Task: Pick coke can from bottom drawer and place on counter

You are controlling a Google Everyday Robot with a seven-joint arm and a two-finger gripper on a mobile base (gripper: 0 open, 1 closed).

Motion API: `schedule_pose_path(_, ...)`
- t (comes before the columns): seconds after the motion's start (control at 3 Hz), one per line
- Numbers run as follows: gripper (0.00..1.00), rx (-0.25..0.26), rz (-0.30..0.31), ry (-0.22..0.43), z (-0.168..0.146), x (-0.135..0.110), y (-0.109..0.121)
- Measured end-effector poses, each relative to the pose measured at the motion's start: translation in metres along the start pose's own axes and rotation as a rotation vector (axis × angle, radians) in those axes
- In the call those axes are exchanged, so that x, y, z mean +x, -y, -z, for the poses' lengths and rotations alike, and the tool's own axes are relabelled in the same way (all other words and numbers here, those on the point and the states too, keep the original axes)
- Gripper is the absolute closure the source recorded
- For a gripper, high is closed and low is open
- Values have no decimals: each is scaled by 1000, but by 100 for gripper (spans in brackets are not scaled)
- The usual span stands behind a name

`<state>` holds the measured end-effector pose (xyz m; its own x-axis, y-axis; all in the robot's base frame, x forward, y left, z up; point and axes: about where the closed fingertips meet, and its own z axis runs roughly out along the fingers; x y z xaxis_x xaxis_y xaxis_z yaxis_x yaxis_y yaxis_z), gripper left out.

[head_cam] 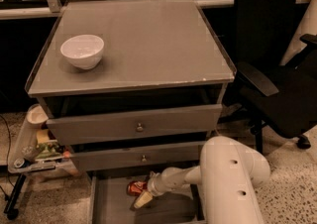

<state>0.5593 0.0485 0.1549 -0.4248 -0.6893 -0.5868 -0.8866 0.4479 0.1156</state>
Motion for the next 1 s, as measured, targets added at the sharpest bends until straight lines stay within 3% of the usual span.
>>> schedule_pose_path(0.67,0,-1,-26,3,-26,12,-12)
schedule_pose_path(1.0,19,9,-47,1,-33,12,-4)
